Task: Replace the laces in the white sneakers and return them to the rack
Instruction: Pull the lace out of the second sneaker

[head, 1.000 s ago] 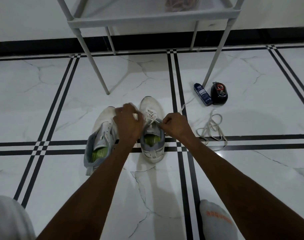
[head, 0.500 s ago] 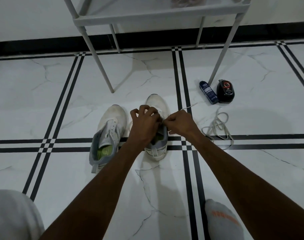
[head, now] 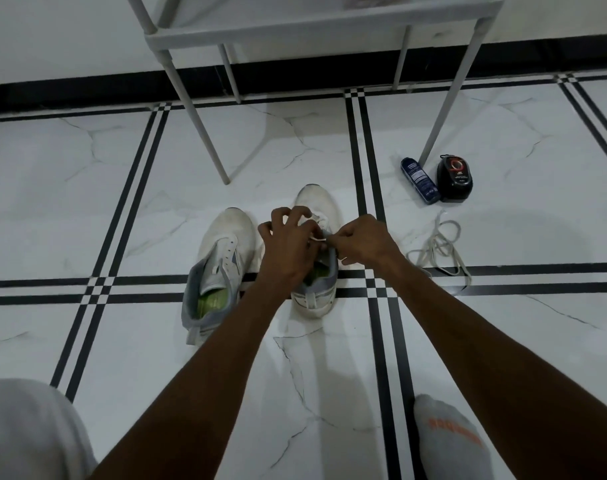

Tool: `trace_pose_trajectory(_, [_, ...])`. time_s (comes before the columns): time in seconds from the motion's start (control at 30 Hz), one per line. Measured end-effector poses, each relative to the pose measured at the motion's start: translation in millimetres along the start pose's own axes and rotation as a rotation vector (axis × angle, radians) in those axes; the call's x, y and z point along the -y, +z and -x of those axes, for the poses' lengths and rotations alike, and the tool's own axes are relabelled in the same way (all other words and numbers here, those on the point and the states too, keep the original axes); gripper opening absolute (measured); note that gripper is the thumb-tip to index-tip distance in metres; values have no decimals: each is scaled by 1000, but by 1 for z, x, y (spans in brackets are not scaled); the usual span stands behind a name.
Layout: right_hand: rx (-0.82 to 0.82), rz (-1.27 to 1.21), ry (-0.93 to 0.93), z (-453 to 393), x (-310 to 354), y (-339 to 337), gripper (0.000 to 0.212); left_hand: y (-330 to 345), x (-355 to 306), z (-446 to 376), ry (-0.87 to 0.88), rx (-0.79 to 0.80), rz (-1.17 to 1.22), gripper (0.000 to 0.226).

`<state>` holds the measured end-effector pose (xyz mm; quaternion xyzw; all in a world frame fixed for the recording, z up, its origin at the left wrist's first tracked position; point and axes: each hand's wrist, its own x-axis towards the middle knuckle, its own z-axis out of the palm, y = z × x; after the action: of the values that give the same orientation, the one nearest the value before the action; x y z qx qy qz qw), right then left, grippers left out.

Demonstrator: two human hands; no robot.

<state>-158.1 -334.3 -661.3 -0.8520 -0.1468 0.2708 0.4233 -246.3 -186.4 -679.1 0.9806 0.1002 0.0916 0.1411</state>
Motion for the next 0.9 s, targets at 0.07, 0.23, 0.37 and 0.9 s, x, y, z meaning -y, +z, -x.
trace_pose_trajectory(0.07, [21,-33,22,3,3,0,33,-2,-1,-2,77,-48,-18,15])
trace_pose_trajectory(0.23, [4,-93,74,6,2,-3,34,-40,38,-22,-693,-405,88,11])
trace_pose_trajectory(0.37, [-8,-79,61,7,0,-5,34,-45,40,-12,-548,-416,131,34])
trace_pose_trajectory(0.9, [-84,80,94,2,-11,-1,37,-7,4,28,-359,-287,433,30])
